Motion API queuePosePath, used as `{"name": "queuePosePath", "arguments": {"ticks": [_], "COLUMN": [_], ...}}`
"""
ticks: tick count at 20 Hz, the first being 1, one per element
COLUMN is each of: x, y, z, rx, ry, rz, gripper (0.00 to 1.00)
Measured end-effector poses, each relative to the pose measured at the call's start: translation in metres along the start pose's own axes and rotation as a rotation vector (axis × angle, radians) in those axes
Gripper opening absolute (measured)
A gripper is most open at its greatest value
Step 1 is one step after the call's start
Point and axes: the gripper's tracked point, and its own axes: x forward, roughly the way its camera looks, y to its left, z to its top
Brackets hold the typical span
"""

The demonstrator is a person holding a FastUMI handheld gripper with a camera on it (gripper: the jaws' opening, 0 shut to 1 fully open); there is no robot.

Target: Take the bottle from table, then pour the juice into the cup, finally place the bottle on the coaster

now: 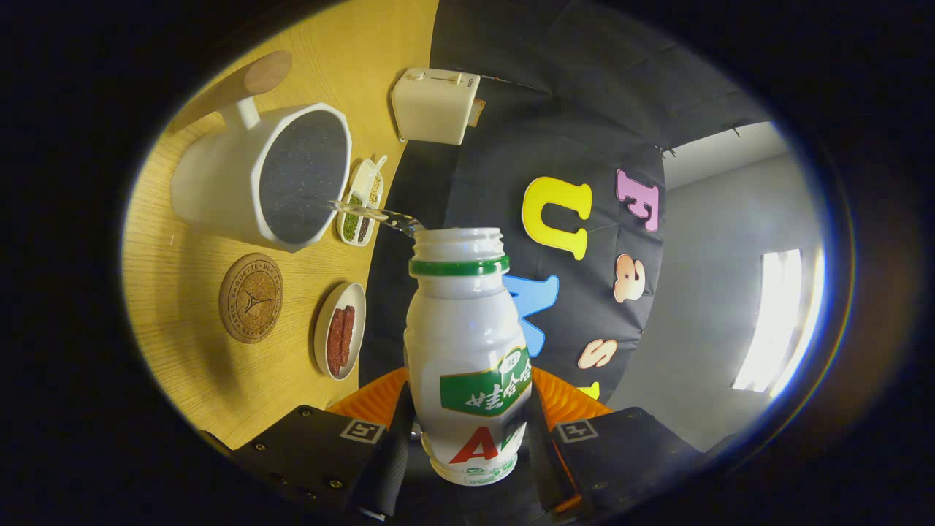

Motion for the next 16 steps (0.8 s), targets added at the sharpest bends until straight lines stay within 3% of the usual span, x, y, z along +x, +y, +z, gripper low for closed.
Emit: {"name": "queuePosePath", "arguments": {"ticks": [16], "x": [-0.005], "y": [-0.008], "z": [0.012], "rx": [-0.116], "ry": [-0.038], "rz": [-0.044], "gripper": [0.7]}}
